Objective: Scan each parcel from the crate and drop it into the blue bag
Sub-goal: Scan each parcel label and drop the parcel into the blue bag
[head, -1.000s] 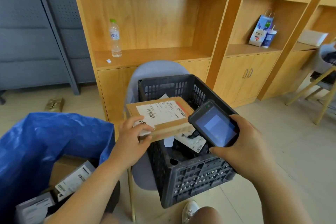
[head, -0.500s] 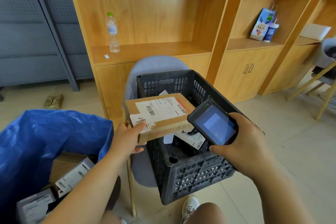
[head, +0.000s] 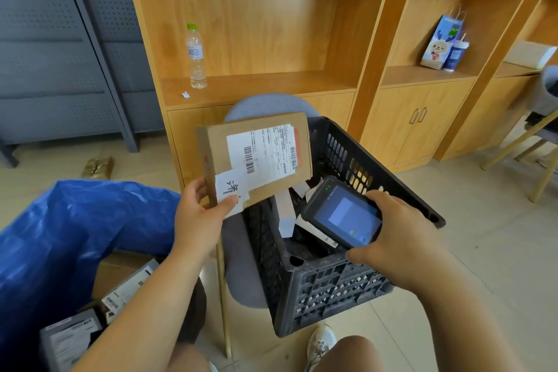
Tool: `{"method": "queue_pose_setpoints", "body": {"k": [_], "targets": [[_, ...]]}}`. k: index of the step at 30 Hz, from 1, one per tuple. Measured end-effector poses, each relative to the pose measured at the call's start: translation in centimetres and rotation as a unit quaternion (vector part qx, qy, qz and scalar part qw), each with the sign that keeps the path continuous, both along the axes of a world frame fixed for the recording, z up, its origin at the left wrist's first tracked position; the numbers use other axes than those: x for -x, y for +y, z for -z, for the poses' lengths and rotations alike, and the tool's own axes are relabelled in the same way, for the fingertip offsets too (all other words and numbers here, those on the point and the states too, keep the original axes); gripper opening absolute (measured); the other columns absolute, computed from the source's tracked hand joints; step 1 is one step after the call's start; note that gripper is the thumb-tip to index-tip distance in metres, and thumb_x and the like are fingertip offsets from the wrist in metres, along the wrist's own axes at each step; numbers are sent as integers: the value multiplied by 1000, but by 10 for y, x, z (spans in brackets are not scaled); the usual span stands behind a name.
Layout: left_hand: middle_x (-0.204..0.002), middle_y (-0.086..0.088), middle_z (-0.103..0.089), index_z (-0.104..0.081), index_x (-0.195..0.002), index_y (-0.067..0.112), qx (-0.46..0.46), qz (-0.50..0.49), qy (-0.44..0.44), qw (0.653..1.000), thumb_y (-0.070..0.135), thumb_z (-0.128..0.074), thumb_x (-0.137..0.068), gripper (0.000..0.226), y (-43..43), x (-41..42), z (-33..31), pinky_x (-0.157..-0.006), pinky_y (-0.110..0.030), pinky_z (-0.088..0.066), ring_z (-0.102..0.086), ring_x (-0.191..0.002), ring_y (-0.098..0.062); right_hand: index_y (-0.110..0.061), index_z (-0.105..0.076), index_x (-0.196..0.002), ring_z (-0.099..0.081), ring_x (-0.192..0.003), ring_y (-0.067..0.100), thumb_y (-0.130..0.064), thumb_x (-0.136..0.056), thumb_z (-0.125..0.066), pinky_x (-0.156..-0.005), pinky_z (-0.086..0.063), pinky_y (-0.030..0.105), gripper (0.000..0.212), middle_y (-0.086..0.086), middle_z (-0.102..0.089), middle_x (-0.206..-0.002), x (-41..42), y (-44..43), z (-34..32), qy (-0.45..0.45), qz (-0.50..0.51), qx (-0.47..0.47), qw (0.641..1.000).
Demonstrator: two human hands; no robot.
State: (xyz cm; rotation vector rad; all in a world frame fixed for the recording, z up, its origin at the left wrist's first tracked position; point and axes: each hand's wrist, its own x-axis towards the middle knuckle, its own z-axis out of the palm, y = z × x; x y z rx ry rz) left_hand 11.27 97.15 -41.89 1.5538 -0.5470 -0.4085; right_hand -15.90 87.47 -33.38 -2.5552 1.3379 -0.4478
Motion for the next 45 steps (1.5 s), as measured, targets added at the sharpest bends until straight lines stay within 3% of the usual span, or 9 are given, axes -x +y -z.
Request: {"method": "queue_pose_setpoints", "body": {"k": [7, 14, 19, 24, 28, 30, 32, 38, 45], "targets": [[-114, 14, -65, -49, -127, 29, -3, -5, -15, 1000, 23, -78, -77, 58, 6, 1, -1, -64, -19, -55, -66, -92, -4, -26, -36, -133, -47, -86, 12, -47, -55, -80, -70, -50, 31, 92, -12, -41, -96, -1, 5, -1, 5, -11, 0, 1000], [-108, 9, -70, -56, -121, 30, 54, -35, 44, 997, 25, -77, -78, 48, 35, 4, -4, -77, -36, -59, -70, -95, -14, -23, -43, -121, -49, -83, 16, -43, -55, -81, -61, -45, 30, 79, -9, -45, -92, -16, 14, 0, -36, -20, 15, 999], [-96, -2, -74, -63, -102, 21, 148, -122, 150, 970, 9, -71, -83, 24, 88, -4, 5, -60, -23, -57, -73, -83, -14, -22, -46, -123, -44, -79, 14, -41, -53, -84, -55, -33, 26, 82, -9, -43, -94, -47, 28, 6, -68, -80, 27, 994], [-97, 8, -74, -60, -111, 19, 149, -224, 149, 952, 17, -72, -85, 28, 151, -27, 27, -65, -22, -58, -73, -89, -15, -24, -44, -118, -45, -80, 15, -42, -52, -83, -57, -38, 29, 79, -7, -49, -96, -81, 44, 12, -63, -132, 18, 989], [-107, 9, -71, -60, -109, 29, 68, -245, 156, 954, 25, -67, -88, 23, 183, -52, 47, -81, -31, -54, -69, -99, -16, -23, -45, -118, -46, -81, 15, -41, -51, -84, -61, -44, 33, 80, -8, -47, -93, -104, 57, 16, -60, -159, 4, 985], [-123, 8, -59, -57, -126, 23, -70, -248, 135, 957, 35, -67, -86, 42, 192, -59, 57, -90, -34, -48, -61, -106, -16, -22, -44, -124, -45, -82, 14, -41, -51, -85, -62, -42, 32, 86, -10, -44, -94, -112, 62, 17, -56, -165, 4, 985], [-114, 6, -57, -57, -126, 17, -174, -243, 112, 948, 39, -67, -85, 48, 198, -58, 66, -75, -29, -44, -58, -93, -14, -23, -43, -128, -44, -83, 12, -42, -50, -85, -62, -40, 31, 91, -11, -43, -95, -116, 65, 19, -51, -167, 5, 985], [-92, 6, -63, -61, -92, 22, -228, -126, 39, 965, 32, -68, -86, 14, 178, -45, 76, -70, -28, -42, -59, -86, -12, -23, -44, -126, -44, -81, 12, -41, -49, -85, -61, -39, 31, 89, -12, -44, -93, -107, 58, 15, -59, -143, 13, 988], [-92, 14, -67, -63, -90, 34, -223, 16, -71, 972, 37, -69, -83, 9, 101, -32, 42, -72, -21, -45, -61, -89, 0, -20, -43, -130, -45, -84, 17, -39, -50, -86, -67, -46, 37, 93, -8, -44, -98, -66, 21, 5, -77, -66, 16, 995]]}}
